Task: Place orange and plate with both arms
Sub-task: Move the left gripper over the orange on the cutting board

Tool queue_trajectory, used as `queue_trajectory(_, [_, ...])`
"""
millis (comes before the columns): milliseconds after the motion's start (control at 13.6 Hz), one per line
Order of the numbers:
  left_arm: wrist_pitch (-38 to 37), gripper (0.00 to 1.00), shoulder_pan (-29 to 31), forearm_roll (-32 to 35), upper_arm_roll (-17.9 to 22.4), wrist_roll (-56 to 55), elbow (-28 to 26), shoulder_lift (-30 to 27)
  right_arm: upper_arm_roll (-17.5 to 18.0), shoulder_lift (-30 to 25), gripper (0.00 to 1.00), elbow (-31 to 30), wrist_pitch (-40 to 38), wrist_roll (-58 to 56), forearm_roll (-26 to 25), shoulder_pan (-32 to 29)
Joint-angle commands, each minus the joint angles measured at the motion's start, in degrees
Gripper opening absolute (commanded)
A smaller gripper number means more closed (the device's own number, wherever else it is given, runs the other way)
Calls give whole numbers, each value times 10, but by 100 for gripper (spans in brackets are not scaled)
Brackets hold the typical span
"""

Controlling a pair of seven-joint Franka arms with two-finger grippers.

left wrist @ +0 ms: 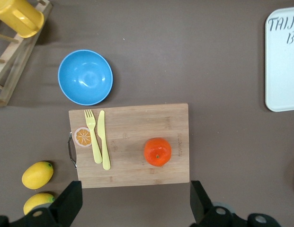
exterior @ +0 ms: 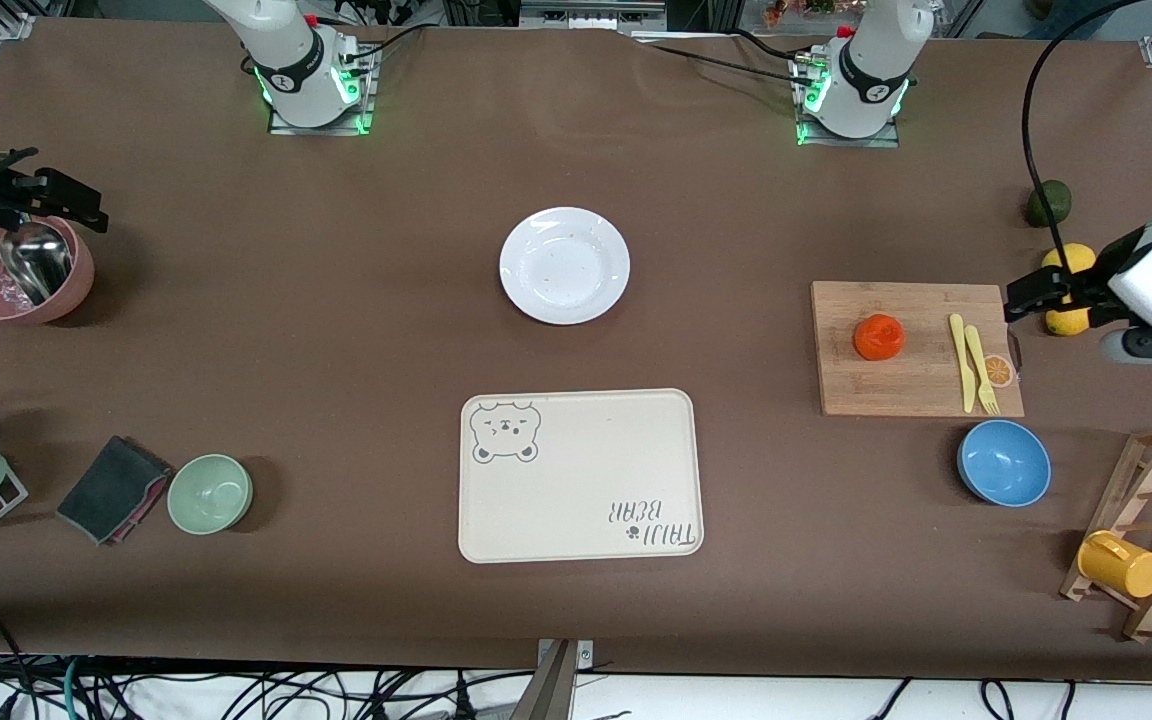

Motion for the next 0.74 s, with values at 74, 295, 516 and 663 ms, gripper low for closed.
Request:
queue_trajectory(74, [-7, 100, -20, 54, -4, 18, 6, 46, 0, 3, 100, 11, -10, 1, 9, -2])
queue_trajectory(295, [-6, 100, -24, 64, -6, 18, -13, 76, 0, 3, 100, 11, -10, 1, 9, -2])
queue_trajectory(516, [9, 100, -26, 61, -7, 22, -39, 90, 0, 3, 100, 11, -10, 1, 9, -2])
queue_trajectory(663, [48, 100, -26, 54, -18, 21, -84, 93, 0, 3, 100, 11, -10, 1, 9, -2])
